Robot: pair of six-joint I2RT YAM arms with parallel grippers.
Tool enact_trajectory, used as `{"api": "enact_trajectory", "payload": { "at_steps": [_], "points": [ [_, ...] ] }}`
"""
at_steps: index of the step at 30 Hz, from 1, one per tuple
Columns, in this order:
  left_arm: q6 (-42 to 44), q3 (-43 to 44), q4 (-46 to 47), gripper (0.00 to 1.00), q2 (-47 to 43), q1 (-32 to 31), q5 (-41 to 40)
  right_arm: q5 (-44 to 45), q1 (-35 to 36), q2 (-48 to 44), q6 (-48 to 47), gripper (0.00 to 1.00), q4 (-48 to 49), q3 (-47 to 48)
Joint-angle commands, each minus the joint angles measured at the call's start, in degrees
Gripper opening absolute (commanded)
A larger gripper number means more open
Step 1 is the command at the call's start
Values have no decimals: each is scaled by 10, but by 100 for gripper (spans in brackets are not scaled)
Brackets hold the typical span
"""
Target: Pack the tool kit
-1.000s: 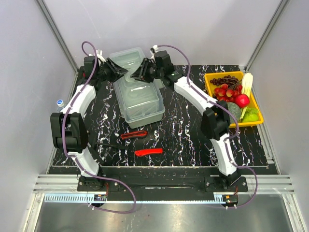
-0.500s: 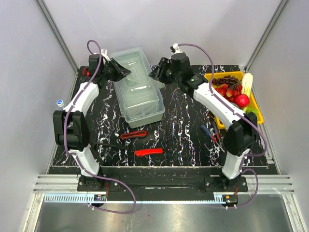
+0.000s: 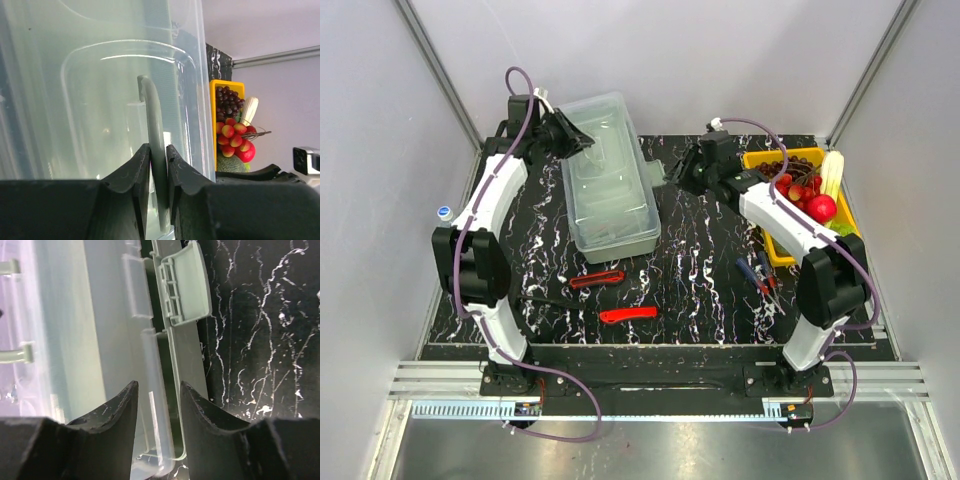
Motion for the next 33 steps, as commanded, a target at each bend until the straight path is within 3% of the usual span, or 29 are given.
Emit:
{"api": "enact_trajectory", "payload": {
  "at_steps": [1,3,9,14,19,21,25,30,33],
  "points": [
    [8,126,62,0,-19,-25,68,12,-16,-40,4,45,18,-11],
    [11,158,48,0,-12,-32,59,5,-19,-36,-4,46,19,-15],
    [20,172,29,0,-17,-32,38,-64,-20,-8,-61,64,12,-3],
    [17,170,20,0,-20,-24,30,-55,-20,1,-64,56,-19,-15],
    [0,160,14,0,-22,-22,15,20,-20,-25,-45,43,-39,-54],
    [-7,156,13,0,-23,-21,8,33,-19,-43,-45,43,-40,-71],
    [-20,144,8,0,-27,-16,-21,38,-18,-71,-37,52,-35,-107],
    [-34,129,13,0,-33,-10,-36,38,-19,-111,-27,70,-2,-165],
    [-40,122,19,0,-34,-6,-36,30,-19,-111,-28,70,-1,-174]
  ]
}}
